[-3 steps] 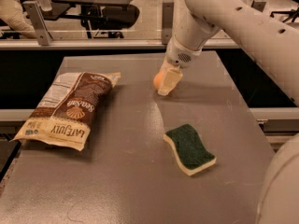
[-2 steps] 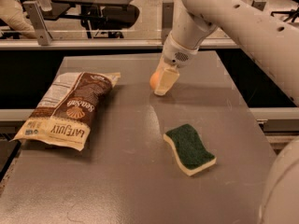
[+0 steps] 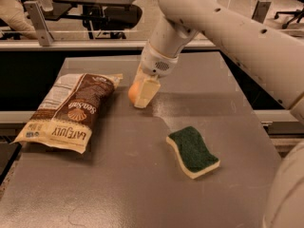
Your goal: Move orange near brown chip bag
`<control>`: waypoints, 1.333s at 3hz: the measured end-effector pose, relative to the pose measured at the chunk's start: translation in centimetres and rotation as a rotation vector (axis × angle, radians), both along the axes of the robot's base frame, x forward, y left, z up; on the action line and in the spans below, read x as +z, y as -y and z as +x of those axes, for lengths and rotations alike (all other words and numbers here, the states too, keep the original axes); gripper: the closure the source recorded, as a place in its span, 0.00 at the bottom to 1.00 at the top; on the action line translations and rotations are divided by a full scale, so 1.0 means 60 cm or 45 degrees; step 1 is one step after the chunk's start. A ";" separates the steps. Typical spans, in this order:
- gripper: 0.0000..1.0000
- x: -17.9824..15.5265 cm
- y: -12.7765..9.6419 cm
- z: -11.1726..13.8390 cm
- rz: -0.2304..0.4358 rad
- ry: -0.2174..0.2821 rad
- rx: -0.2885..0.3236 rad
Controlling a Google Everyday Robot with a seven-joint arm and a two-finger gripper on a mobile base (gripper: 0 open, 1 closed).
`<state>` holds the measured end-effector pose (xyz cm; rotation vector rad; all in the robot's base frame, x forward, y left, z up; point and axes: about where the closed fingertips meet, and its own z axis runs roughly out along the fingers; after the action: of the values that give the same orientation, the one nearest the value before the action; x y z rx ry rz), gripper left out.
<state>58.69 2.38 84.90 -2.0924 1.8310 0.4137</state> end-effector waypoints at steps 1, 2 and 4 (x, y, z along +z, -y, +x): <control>1.00 -0.006 -0.040 -0.020 0.033 -0.014 0.074; 1.00 -0.002 -0.069 -0.034 0.080 -0.012 0.123; 0.60 -0.001 -0.092 -0.047 0.119 0.001 0.163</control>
Offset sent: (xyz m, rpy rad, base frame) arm -0.0299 0.0588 0.0052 0.1087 0.0033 0.1368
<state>55.88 7.89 84.87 -2.1524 1.6494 0.5203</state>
